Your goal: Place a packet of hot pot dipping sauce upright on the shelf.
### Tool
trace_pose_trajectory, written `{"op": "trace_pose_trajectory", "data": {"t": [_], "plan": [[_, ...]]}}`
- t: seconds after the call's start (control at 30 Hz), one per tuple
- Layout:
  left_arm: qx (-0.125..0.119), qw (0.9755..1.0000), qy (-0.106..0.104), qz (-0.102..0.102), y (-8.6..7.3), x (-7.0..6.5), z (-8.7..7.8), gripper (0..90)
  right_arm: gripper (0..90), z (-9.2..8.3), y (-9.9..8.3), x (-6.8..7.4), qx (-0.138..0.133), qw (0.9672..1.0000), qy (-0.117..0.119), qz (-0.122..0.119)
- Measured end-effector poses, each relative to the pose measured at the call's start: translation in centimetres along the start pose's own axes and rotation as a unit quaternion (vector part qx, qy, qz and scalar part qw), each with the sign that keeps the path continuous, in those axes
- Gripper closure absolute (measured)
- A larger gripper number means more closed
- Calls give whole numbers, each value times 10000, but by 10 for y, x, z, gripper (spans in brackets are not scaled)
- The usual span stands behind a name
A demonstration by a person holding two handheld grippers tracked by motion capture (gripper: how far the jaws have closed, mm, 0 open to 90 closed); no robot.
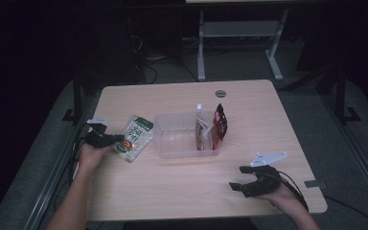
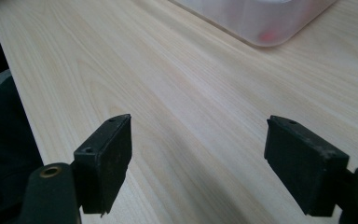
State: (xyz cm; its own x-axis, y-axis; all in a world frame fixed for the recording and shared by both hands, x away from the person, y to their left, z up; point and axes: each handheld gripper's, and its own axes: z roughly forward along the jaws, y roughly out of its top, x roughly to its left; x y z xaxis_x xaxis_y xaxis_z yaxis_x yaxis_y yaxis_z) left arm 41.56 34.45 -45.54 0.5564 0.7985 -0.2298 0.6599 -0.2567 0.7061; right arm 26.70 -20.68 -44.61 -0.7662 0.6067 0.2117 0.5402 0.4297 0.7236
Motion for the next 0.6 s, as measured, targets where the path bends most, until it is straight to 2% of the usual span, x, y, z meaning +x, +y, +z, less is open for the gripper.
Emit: {"op": "trace_pose_trajectory", "data": {"t": [0.13, 0.33, 0.6], "plan": [[-156, 9998, -71, -111, 2, 3, -12, 900, 225, 0, 0, 0, -25, 10000, -25, 25], [-321, 9993, -143, -162, 2, 6, -35, 900, 225, -1, 0, -1, -47, 10000, -28, 25], [-349, 9992, -144, -124, -2, 1, -66, 900, 225, -1, 0, -1, -77, 10000, -21, 35]]}}
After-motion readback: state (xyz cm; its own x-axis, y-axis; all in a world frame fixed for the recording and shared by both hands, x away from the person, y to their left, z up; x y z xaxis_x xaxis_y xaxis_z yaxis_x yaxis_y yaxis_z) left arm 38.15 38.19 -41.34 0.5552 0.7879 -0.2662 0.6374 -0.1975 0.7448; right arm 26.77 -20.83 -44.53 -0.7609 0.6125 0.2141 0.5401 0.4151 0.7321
